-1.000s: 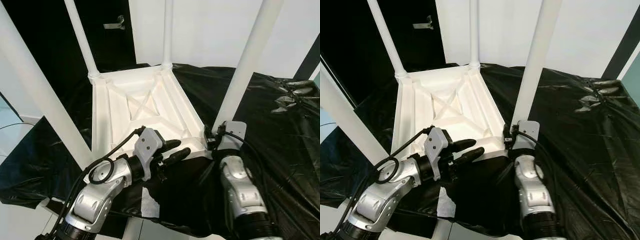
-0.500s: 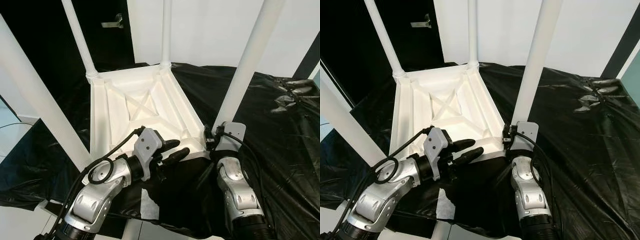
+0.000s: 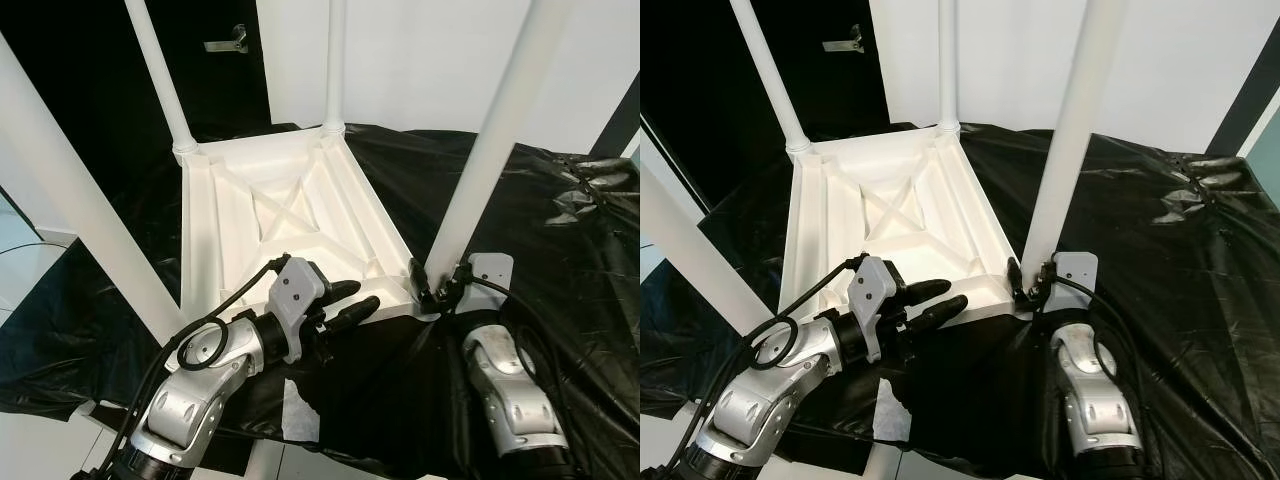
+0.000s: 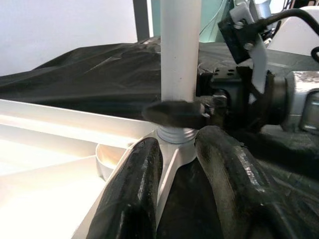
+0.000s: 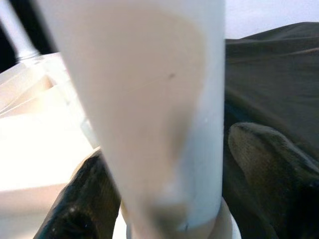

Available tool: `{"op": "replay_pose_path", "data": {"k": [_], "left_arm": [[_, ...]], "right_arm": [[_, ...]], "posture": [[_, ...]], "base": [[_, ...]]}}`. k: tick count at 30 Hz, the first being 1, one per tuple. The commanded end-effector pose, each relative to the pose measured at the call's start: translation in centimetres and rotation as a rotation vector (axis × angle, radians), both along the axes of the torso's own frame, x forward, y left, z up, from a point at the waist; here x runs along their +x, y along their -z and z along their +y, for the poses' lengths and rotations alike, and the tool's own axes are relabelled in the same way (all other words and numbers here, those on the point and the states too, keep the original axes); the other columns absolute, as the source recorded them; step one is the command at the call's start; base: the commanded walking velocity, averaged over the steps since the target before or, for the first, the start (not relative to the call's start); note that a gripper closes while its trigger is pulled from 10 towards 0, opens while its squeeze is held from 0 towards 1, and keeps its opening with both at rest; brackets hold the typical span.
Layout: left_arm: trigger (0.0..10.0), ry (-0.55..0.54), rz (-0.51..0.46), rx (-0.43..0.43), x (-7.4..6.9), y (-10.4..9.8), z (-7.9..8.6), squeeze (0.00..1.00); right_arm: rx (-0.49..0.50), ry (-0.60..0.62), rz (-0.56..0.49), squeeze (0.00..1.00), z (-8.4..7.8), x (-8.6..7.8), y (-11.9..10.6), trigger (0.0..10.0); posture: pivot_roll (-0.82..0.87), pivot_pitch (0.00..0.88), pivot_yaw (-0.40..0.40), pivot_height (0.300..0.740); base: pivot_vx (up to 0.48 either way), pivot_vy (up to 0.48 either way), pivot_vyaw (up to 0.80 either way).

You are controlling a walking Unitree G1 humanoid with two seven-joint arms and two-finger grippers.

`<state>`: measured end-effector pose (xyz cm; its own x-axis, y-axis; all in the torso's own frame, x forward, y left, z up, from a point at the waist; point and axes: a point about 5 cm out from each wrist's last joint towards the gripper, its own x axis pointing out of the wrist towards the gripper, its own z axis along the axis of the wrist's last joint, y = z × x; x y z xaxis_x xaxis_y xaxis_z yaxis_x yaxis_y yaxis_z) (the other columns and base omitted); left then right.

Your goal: Building children table

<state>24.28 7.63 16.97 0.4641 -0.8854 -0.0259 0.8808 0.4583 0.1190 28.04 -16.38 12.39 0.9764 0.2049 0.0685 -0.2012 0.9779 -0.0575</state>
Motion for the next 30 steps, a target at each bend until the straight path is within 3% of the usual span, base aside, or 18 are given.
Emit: {"op": "replay_pose_path", "data": {"k": [1, 2, 7, 17, 18, 20, 21, 30], "left_arm": [[10.0, -0.004, -0.009, 0.011, 0.1, 0.0, 0.1, 0.00], [10.0, -0.003, -0.012, 0.010, 0.2, -0.1, 0.1, 0.00], [10.0, -0.002, -0.015, 0.010, 0.4, -0.1, 0.0, 0.00], [10.0, -0.007, -0.029, 0.009, 0.6, -0.3, 0.1, 0.00], [10.0, -0.011, -0.031, 0.008, 0.7, -0.4, 0.1, 0.00], [10.0, -0.013, -0.032, 0.008, 0.7, -0.4, 0.1, 0.00], [10.0, -0.016, -0.032, 0.007, 0.7, -0.4, 0.2, 0.00], [10.0, -0.025, -0.029, 0.003, 0.5, -0.3, 0.2, 0.00]], "right_arm": [[-0.016, -0.079, 0.001, 0.00, -0.4, -0.3, 0.1, 10.0], [-0.068, -0.183, 0.015, 0.00, -1.3, -0.3, 0.2, 10.0], [-0.113, -0.296, 0.035, 0.00, -1.6, 0.3, 0.0, 10.0], [-0.210, -0.436, 0.044, 0.00, -0.7, 3.4, -0.7, 9.9], [-0.213, -0.445, 0.044, 0.00, -0.7, 3.6, -0.8, 2.2], [-0.215, -0.452, 0.044, 0.00, -0.7, 3.7, -0.8, 2.2], [-0.212, -0.464, 0.045, 0.00, -0.7, 3.8, -0.8, 0.0], [-0.185, -0.445, 0.061, 0.00, -0.7, 3.4, -0.1, 0.0]], "posture": [[-0.03, 0.000, 0.004, 0.740], [-0.03, 0.000, 0.006, 0.740], [-0.03, 0.000, 0.008, 0.740], [-0.01, 0.000, -0.001, 0.740], [-0.01, 0.000, -0.004, 0.740], [-0.01, 0.000, -0.004, 0.740], [0.00, 0.000, -0.010, 0.740], [-0.01, 0.000, -0.011, 0.740]], "base": [[0.000, 0.000, 0.00], [0.000, 0.000, 0.00], [0.000, 0.000, 0.00], [0.000, 0.000, 0.00], [0.000, 0.000, 0.00], [0.000, 0.000, 0.00], [0.000, 0.000, 0.00], [0.000, 0.000, 0.00]]}}
